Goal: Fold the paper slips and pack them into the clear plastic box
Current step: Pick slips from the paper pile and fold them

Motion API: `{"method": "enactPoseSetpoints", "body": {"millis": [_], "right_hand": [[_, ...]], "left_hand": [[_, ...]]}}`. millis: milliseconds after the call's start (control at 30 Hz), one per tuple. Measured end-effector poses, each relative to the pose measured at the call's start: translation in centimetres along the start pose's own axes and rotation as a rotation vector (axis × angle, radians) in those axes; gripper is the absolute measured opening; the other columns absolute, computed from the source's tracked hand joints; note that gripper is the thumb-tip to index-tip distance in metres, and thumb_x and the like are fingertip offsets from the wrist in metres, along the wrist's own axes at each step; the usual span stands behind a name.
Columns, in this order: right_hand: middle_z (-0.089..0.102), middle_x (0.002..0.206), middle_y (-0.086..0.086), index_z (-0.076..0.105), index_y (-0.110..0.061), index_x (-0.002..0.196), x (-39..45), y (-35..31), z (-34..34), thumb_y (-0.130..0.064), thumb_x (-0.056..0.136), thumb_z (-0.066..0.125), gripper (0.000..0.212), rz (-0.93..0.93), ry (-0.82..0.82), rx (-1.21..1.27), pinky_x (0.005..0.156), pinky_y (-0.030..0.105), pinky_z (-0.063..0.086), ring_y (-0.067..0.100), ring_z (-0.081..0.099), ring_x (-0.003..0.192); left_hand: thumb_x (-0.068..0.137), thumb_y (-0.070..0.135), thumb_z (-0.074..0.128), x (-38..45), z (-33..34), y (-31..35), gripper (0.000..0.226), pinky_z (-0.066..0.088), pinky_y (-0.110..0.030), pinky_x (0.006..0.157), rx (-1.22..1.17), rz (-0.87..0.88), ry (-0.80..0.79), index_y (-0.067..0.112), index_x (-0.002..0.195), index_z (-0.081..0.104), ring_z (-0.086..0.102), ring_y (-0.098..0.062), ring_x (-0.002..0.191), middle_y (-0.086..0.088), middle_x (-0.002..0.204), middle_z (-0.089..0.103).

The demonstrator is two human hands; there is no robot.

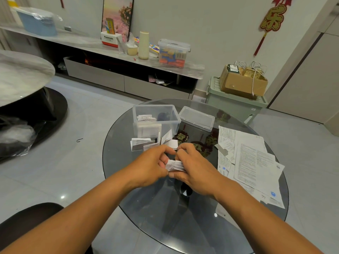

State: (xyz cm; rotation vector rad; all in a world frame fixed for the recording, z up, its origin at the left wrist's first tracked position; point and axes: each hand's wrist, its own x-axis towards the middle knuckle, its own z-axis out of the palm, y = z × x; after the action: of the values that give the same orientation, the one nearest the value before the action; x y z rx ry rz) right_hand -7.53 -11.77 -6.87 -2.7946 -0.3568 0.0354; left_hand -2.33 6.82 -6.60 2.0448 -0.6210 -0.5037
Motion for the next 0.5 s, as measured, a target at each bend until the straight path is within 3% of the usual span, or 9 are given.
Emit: {"method": "enactPoseSetpoints", "body": {"millis": [100,167,267,367,433,500], "right_hand": [[0.052,0.103,-0.010,0.042,-0.031,0.105,0.0,-0.2,-0.2,-0.050,0.094,0.068,0.034,0.031,-0.023,0.057,0.073,0.035,0.048,0.010,0.051,0.085],[0.058,0.102,-0.010,0.042,-0.033,0.111,-0.1,-0.3,-0.3,-0.045,0.094,0.069,0.034,0.047,0.025,0.110,0.077,0.040,0.052,0.012,0.054,0.088],[0.058,0.118,-0.012,0.043,-0.039,0.125,-0.4,-0.2,-0.4,-0.043,0.096,0.068,0.039,0.048,0.104,0.158,0.088,0.038,0.051,0.010,0.053,0.104],[0.056,0.126,-0.009,0.037,-0.039,0.140,-0.3,-0.2,-0.1,-0.044,0.095,0.069,0.055,-0.027,0.103,0.040,0.091,0.037,0.050,0.015,0.053,0.111],[0.055,0.128,-0.004,0.021,-0.040,0.154,-0.3,-0.4,0.2,-0.047,0.095,0.067,0.075,-0.081,0.074,-0.025,0.091,0.035,0.050,0.016,0.053,0.111],[0.051,0.128,-0.003,0.009,-0.038,0.160,-0.2,-0.4,0.3,-0.050,0.096,0.064,0.085,-0.093,0.082,-0.041,0.091,0.033,0.050,0.015,0.052,0.111]], "left_hand": [[0.084,0.002,0.077,-0.1,-0.4,-0.1,0.035,0.052,-0.019,0.068,0.019,0.015,0.019,0.025,0.109,0.066,0.059,-0.007,0.073,0.004,0.089,0.065],[0.082,0.006,0.080,-0.1,-0.8,-0.1,0.035,0.053,-0.021,0.068,0.028,0.011,0.080,0.028,0.104,0.064,0.056,-0.007,0.074,0.005,0.090,0.063],[0.077,0.015,0.086,-0.5,-1.2,0.0,0.054,0.050,-0.019,0.070,0.028,-0.096,0.129,0.026,0.118,0.052,0.057,-0.009,0.083,0.004,0.102,0.057],[0.079,0.011,0.084,-0.7,-0.9,-0.3,0.066,0.056,-0.023,0.085,-0.084,-0.113,0.026,0.020,0.134,0.049,0.065,-0.011,0.094,0.006,0.108,0.063],[0.085,0.015,0.080,-0.9,-0.5,-0.2,0.064,0.056,-0.031,0.096,-0.107,-0.043,-0.042,0.023,0.141,0.050,0.069,-0.011,0.102,0.008,0.114,0.069],[0.090,0.027,0.075,-1.0,0.0,0.1,0.050,0.055,-0.028,0.096,-0.017,0.014,-0.057,0.032,0.136,0.056,0.068,-0.007,0.103,0.012,0.118,0.069]]}}
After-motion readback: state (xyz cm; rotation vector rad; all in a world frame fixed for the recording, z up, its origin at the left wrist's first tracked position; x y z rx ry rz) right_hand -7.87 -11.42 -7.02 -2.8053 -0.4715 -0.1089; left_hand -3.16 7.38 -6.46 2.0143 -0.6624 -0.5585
